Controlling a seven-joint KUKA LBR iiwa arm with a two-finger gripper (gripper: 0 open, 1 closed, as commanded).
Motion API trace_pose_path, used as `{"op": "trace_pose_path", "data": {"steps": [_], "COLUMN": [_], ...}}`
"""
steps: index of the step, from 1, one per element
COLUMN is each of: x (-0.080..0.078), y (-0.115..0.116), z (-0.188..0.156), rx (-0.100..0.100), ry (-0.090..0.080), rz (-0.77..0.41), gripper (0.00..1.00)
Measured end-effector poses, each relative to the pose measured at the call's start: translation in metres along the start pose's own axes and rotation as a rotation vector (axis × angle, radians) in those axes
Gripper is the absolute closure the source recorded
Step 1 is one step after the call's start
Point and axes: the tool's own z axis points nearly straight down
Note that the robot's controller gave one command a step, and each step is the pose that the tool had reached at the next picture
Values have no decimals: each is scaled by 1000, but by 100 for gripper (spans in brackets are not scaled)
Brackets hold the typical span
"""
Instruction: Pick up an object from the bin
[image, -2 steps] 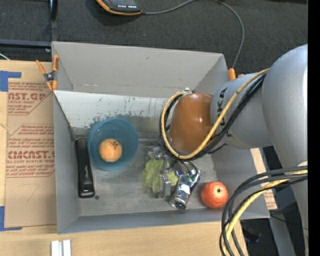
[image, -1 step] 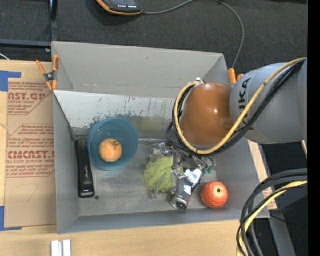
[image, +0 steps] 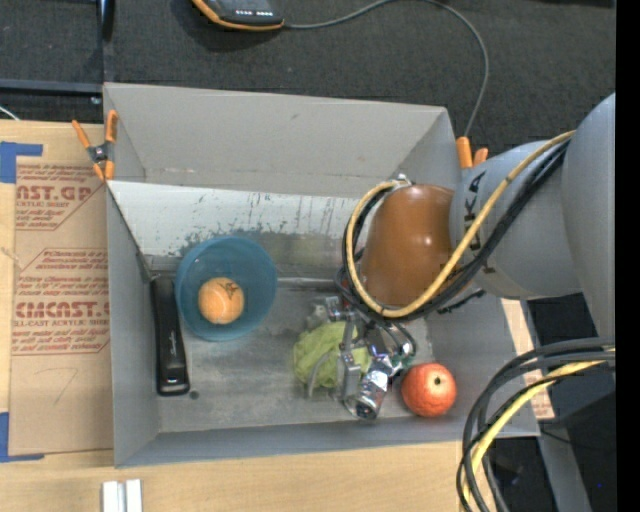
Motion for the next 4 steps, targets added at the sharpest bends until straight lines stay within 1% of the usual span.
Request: {"op": "trace_pose_path", "data": {"steps": [1, 2, 3, 4], "x": [34, -7, -7, -6], "y": [-66, -11, -12, -11], "z": [29, 29, 29, 17], "rx": [2, -2, -2, -2], "ry": [-13, -7, -7, -6], "rz": [-419, -124, -124, -124], "gripper": [0, 100, 100, 100]}}
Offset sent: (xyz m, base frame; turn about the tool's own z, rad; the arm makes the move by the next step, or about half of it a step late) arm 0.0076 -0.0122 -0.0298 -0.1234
